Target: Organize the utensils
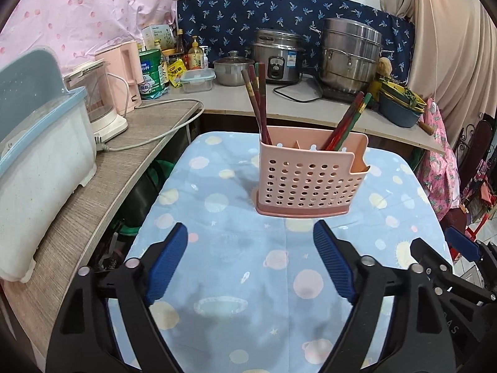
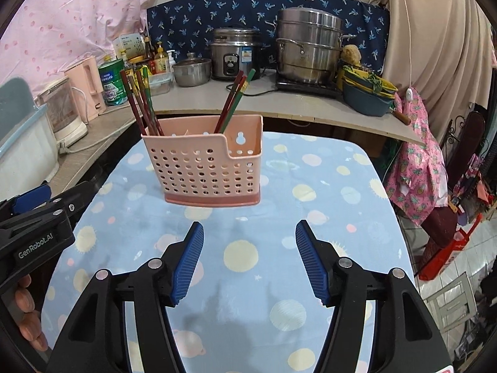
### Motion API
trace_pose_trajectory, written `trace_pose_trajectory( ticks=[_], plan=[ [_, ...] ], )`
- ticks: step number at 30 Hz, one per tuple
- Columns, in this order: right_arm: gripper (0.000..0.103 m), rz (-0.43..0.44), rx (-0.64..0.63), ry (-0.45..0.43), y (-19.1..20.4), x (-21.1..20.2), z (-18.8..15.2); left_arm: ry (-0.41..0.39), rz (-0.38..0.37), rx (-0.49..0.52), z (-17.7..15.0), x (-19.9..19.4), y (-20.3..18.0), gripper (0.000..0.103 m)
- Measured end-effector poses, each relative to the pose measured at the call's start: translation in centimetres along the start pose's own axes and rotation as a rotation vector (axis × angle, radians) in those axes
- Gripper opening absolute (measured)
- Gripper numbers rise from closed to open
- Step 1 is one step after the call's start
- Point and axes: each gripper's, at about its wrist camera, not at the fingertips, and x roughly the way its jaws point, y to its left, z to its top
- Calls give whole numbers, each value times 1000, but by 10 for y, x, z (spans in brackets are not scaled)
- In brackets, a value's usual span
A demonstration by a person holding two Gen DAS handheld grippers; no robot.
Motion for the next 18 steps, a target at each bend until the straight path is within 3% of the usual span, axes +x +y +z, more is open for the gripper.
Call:
trace_pose_trajectory(
  ticks=[18],
  plan=[
    [84,-35,-13,36,-2,15,-17,41,7,40,-17,14,-15,91]
  ],
)
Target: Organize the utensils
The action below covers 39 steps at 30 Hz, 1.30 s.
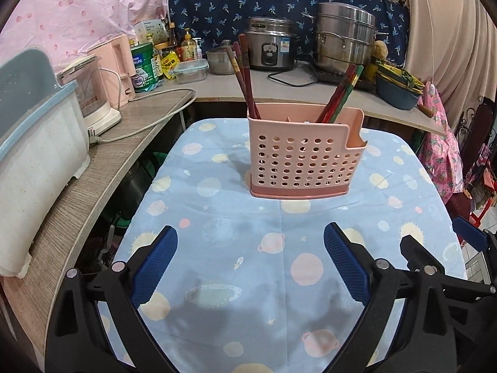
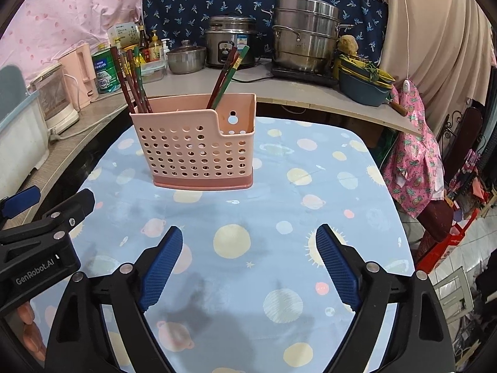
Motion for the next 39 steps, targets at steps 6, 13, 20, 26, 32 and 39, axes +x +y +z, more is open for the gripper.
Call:
trace_pose_trajectory(
  ticks=[6,13,20,26,32,39],
  plan=[
    [86,4,-5,20,-1,8,2,14,-3,-8,-1,7,1,93],
    [88,2,-13,32,0,16,5,32,-12,-11,1,15,0,93],
    [88,6,-11,48,0,26,9,50,-22,-16,4,24,0,94],
    [88,2,-3,59,-2,35,13,54,-22,-22,8,30,1,94],
    [88,-4,12,61,-5,41,18,58,-19,-22,12,36,4,94],
    [88,-2,24,61,-7,45,19,65,-14,-19,14,42,4,94]
  ],
)
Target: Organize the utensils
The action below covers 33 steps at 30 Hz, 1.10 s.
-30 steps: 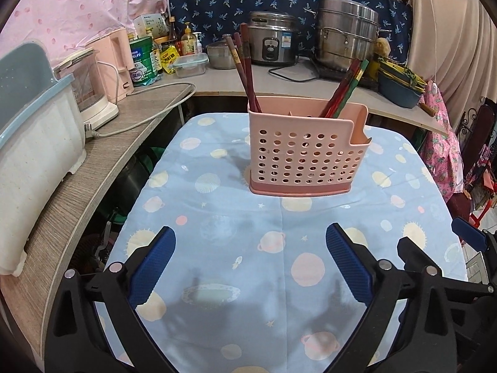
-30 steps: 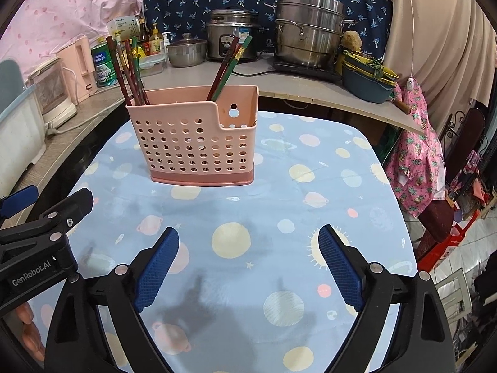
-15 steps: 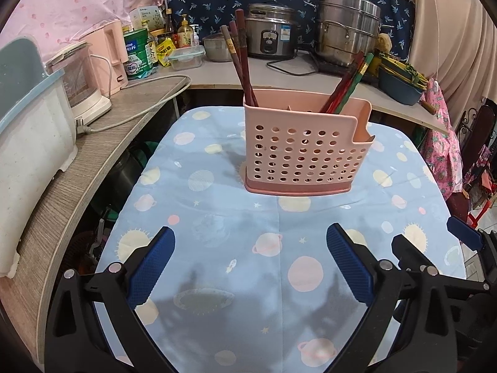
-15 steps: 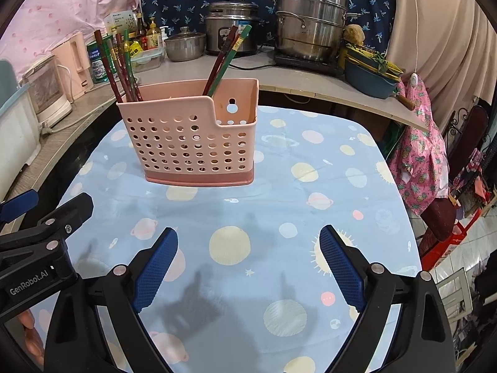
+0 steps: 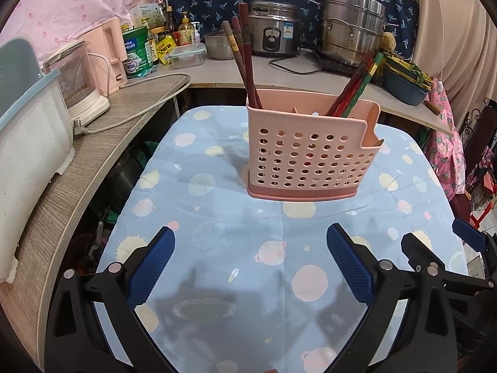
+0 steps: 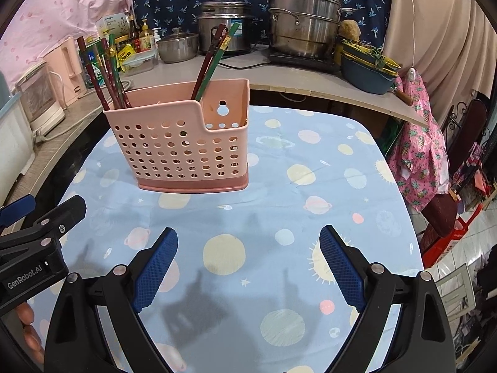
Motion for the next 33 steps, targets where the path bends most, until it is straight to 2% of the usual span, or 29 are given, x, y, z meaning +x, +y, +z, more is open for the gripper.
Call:
trace_pose_trajectory(
  ticks=[33],
  plan=[
    [88,8,27,-1,-3,-1,-6,6,26,13,-5,2,0,94]
  ],
)
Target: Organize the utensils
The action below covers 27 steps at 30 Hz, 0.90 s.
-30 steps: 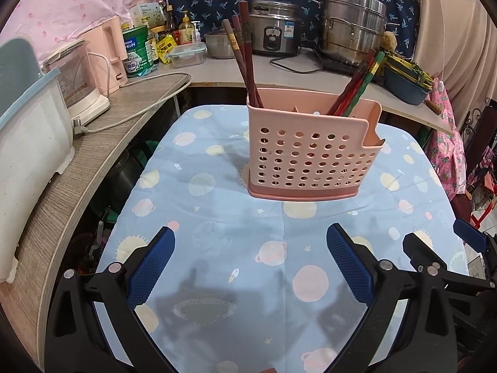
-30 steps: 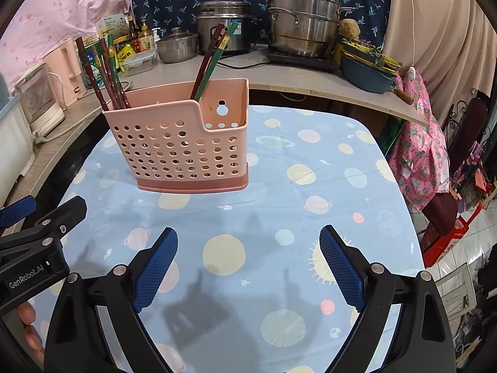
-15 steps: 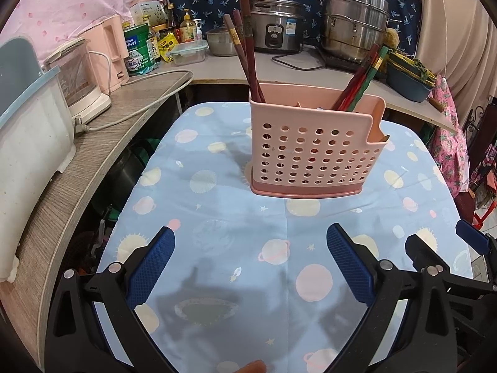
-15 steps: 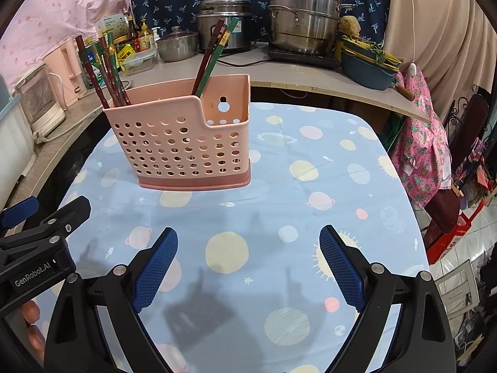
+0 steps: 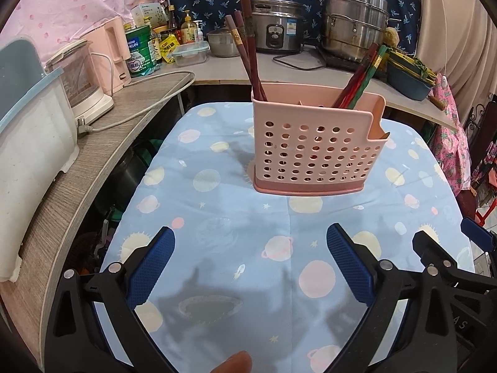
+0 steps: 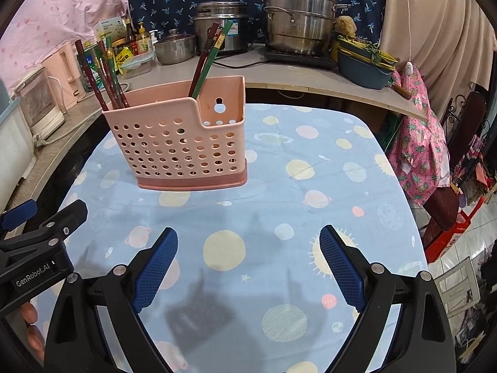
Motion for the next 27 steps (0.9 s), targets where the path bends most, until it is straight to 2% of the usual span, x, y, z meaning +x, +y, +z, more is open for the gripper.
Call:
trace_pose_trajectory(
  ticks=[27],
  plan=[
    [88,1,4,1,0,-1,-2,25,34,21,-4,5,-1,94]
  ],
)
